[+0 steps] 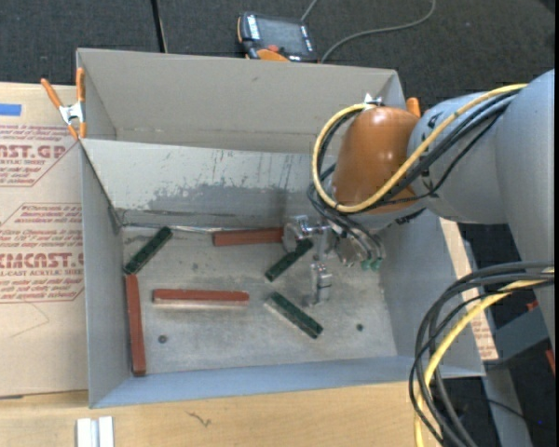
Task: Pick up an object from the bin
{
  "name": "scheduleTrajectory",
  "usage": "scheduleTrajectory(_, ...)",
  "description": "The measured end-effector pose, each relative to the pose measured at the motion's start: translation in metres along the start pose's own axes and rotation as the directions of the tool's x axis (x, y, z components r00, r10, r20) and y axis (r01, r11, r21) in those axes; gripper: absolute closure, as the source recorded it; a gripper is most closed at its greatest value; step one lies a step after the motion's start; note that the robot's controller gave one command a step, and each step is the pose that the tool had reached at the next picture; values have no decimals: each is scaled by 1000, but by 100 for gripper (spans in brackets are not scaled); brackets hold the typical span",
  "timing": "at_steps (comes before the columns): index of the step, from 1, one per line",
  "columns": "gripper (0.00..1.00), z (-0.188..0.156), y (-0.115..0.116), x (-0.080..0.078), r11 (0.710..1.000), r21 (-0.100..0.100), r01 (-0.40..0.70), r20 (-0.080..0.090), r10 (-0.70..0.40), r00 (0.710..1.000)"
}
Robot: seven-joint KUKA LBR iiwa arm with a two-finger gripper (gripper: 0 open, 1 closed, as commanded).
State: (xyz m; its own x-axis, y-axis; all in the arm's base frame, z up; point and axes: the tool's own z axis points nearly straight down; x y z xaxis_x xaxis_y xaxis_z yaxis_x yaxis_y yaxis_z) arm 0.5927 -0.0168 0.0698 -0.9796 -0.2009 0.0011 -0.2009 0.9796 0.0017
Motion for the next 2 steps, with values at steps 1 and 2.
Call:
scheduleTrajectory(1, 100, -1, -1, -1, 1000, 1, 0, 4, 0, 1000)
scheduleTrajectory(2, 100, -128, -4, 21, 961, 6, 278, 8, -278, 961)
